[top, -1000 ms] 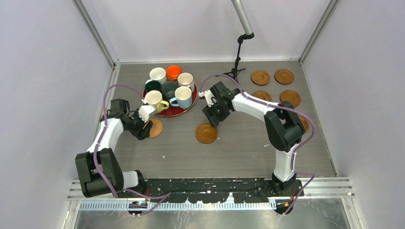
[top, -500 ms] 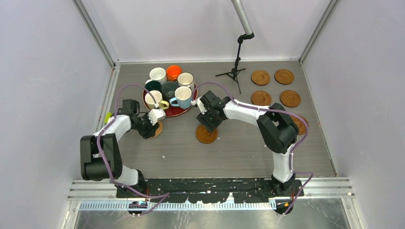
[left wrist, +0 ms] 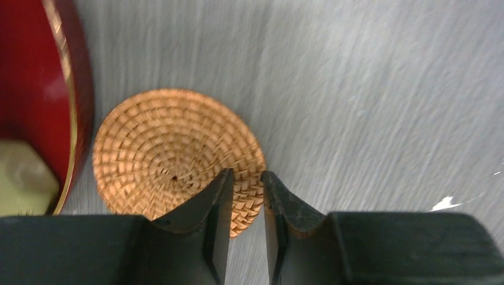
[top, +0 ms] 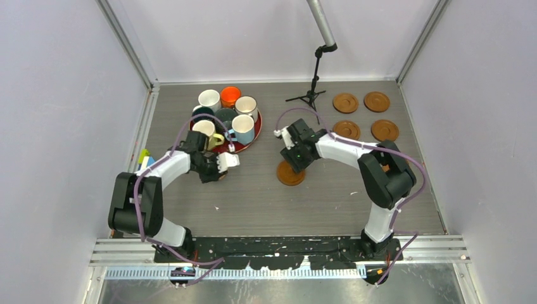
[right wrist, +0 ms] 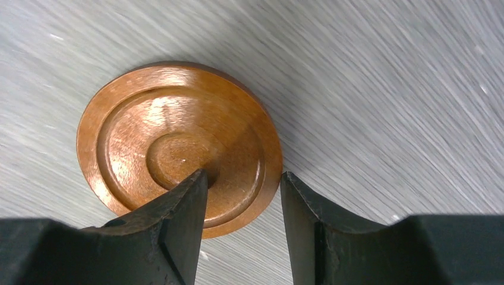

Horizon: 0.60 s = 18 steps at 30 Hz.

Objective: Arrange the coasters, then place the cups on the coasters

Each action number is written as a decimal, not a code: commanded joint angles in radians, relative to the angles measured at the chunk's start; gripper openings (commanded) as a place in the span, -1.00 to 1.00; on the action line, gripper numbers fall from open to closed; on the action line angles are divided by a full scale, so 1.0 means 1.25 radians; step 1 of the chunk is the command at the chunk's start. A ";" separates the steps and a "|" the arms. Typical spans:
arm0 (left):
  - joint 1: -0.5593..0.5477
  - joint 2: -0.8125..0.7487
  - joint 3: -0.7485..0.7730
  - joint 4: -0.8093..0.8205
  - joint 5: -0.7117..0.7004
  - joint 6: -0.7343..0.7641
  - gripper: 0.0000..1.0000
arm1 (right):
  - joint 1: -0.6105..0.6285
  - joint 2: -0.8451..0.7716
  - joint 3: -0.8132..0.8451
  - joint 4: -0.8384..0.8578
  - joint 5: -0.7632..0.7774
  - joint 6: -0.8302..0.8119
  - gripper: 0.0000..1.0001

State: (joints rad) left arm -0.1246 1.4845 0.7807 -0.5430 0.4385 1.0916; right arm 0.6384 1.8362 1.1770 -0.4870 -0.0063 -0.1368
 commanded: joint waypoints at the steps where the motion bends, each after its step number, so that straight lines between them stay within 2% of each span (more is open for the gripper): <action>1: -0.108 0.007 -0.012 -0.083 -0.034 -0.009 -0.49 | -0.092 -0.034 -0.072 -0.070 0.048 -0.062 0.05; 6: -0.224 0.042 0.037 -0.106 -0.040 -0.057 -0.49 | -0.203 -0.081 -0.127 -0.075 0.053 -0.117 0.04; 11: -0.337 0.122 0.136 -0.112 -0.051 -0.110 -0.49 | -0.319 -0.109 -0.164 -0.079 0.048 -0.183 0.04; 18: -0.455 0.256 0.301 -0.103 -0.049 -0.175 -0.50 | -0.425 -0.134 -0.184 -0.095 0.042 -0.247 0.02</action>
State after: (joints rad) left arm -0.6361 1.7218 1.0660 -0.6556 0.3626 0.9379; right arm 0.1738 1.6722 0.9913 -0.5259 -0.0395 -0.3389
